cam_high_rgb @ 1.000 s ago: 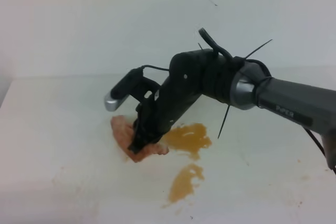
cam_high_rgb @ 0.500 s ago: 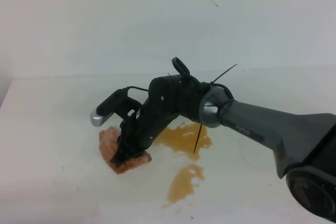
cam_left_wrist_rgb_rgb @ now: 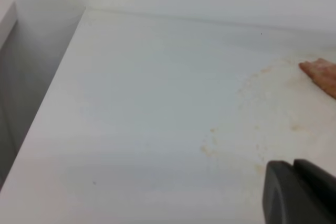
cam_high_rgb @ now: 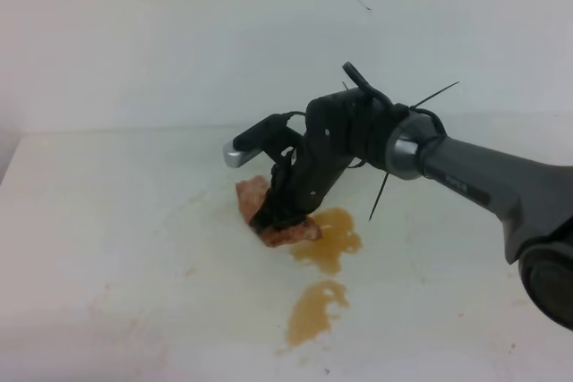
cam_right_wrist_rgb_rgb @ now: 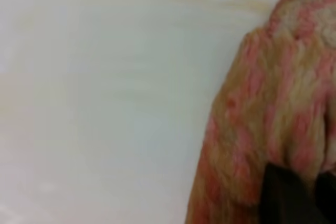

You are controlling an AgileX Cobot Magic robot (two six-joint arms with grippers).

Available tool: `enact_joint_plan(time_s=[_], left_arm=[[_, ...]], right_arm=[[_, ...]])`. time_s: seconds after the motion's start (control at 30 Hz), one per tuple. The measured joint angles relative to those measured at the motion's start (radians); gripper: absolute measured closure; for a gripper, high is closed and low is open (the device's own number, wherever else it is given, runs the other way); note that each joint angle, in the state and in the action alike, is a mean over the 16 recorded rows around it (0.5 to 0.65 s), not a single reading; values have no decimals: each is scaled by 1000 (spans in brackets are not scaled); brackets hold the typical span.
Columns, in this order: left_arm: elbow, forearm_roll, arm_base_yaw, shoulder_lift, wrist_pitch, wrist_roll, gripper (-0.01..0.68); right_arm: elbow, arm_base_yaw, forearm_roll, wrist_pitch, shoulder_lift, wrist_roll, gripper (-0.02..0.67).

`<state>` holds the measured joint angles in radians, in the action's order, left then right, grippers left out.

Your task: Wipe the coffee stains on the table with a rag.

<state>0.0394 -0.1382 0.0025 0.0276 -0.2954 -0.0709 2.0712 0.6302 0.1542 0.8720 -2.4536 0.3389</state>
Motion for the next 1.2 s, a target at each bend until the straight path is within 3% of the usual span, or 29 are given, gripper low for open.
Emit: enact_joint_plan(time_s=[0.47,0.9,1.2], left_arm=[[0,0,0,0,0,0,672],[0,0,0,0,0,0,672],[0,0,0,0,0,0,672]], right_arm=[[-74,-53,3,16,133,27,649],[-437,-194,171,-191,374,306,649],[-511,-240,189,-204,329,461,649]])
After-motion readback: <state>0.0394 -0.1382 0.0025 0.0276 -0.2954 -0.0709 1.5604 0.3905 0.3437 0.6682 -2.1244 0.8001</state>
